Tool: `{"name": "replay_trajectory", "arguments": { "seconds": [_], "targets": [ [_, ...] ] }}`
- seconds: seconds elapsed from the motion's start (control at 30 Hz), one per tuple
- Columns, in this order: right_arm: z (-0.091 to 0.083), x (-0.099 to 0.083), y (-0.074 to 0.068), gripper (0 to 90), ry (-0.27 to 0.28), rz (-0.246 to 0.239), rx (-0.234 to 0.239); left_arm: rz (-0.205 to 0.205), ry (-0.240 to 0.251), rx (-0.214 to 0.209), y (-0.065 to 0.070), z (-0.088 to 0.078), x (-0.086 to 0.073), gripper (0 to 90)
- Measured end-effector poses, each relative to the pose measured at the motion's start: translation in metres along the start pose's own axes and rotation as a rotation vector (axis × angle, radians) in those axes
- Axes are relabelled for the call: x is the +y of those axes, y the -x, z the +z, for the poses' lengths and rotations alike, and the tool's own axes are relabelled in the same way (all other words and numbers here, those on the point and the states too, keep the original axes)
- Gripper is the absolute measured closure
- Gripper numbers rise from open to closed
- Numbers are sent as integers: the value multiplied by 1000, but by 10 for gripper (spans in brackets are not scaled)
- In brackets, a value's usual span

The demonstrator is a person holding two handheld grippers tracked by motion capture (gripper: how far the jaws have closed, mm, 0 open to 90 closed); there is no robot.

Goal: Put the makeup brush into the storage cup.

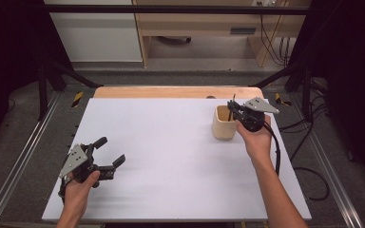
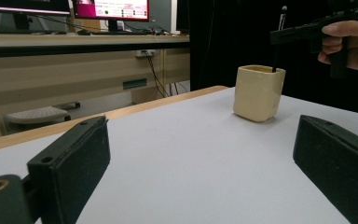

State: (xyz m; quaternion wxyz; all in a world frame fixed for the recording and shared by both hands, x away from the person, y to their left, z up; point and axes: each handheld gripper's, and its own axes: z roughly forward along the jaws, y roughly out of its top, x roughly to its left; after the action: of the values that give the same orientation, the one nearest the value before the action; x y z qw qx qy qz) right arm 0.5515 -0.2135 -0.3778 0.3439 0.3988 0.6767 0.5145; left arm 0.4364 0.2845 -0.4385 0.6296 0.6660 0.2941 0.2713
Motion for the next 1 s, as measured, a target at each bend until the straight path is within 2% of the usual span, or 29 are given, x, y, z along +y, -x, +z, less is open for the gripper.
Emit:
{"name": "replay_trajectory", "arguments": {
  "seconds": [0.13, 0.2, 0.27, 0.37, 0.47, 0.6, 1.0],
  "targets": [
    [0, -3, 0, 828, -6, 7, 0, 0, 0, 1, 0, 0, 0, 37],
    [0, -4, 0, 798, -6, 8, -1, 0, 1, 2, 0, 0, 0, 37],
    [-1, -4, 0, 730, -16, 13, 1, 0, 2, 3, -1, -1, 0, 37],
    [-5, -3, -1, 558, -26, 20, -3, 2, 3, 4, -1, -1, 1, 37],
    [-9, -1, -1, 448, -28, 18, -11, 2, 0, 5, -1, -1, 1, 37],
    [-12, 0, 1, 376, -32, 29, -17, 4, 3, 4, 0, -1, 1, 37],
    [-11, 1, -3, 299, -39, 27, -6, 5, 5, 6, -1, -1, 1, 37]
  ]
}}
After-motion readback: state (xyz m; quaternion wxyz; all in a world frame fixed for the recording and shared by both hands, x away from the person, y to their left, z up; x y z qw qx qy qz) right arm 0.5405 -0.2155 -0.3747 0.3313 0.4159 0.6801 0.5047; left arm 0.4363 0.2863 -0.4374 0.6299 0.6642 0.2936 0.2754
